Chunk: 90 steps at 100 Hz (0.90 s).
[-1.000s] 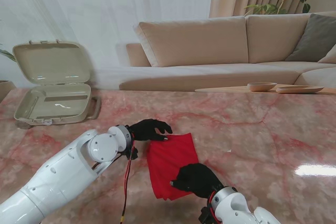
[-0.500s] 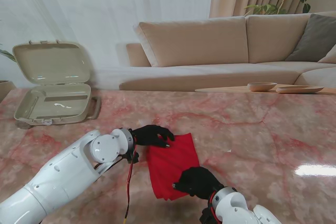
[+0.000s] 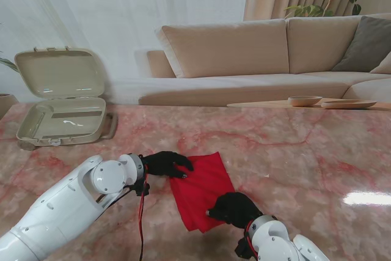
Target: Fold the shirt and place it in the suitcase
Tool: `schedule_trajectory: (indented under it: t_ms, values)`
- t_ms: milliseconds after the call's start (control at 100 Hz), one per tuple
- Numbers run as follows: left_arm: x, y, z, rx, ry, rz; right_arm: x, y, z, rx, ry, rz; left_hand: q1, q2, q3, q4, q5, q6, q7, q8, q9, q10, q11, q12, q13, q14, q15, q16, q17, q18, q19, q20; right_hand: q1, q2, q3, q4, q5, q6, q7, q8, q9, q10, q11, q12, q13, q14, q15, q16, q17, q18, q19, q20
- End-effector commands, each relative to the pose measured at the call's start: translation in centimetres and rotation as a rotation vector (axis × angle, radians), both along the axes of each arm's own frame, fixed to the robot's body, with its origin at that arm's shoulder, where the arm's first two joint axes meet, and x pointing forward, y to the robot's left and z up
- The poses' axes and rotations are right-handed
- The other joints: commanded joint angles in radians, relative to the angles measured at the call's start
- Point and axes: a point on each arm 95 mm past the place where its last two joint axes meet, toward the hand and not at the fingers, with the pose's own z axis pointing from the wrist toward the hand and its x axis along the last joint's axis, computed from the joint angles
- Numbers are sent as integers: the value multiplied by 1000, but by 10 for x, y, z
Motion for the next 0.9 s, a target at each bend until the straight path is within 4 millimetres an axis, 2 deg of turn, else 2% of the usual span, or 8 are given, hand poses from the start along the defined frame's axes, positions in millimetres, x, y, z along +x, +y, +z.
schedule_trajectory:
  t_ms: [0, 380, 670, 890]
  values:
    - [-8, 7, -8, 25, 11, -1, -1, -5, -9, -15, 30, -14, 28, 54, -34, 12, -12, 11, -14, -2, -8, 7, -11, -3, -13, 19, -3, -7, -7, 10, 3, -9, -13, 13, -19, -13, -5, -25, -6, 9, -7, -3, -13, -15, -47, 34, -59, -34, -12, 24, -12, -16]
    - [-30, 15, -9, 21, 38, -36, 14, -16, -8, -44, -4, -49, 16, 76, -40, 11, -15, 36, -41, -7, -10, 11, -17, -3, -20, 29, 0, -6, -12, 6, 2, -11, -16, 1, -11, -14, -6, -30, -9, 13, -20, -12, -27, -19, -94, 0, -100, -51, -64, 0, -53, -12]
    - [-52, 17, 1, 12, 40, -39, 29, -25, -8, -57, -20, -66, -4, 99, -47, 10, -21, 52, -73, -20, -15, 19, -25, -5, -27, 35, -4, -7, -17, 6, -5, -15, -18, -17, 10, -19, -11, -38, -1, 12, -27, -24, -39, -22, -113, -27, -126, -61, -88, -17, -79, -5]
    - [-58, 23, 13, 10, -2, -19, 33, -29, -7, -57, -33, -66, -8, 103, -48, 10, -17, 55, -87, -24, -13, 24, -29, -6, -26, 36, -6, -8, -17, 7, -4, -16, -13, -30, 23, -25, -16, -46, 15, 5, -27, -38, -45, -22, -118, -59, -140, -67, -105, -34, -98, 2]
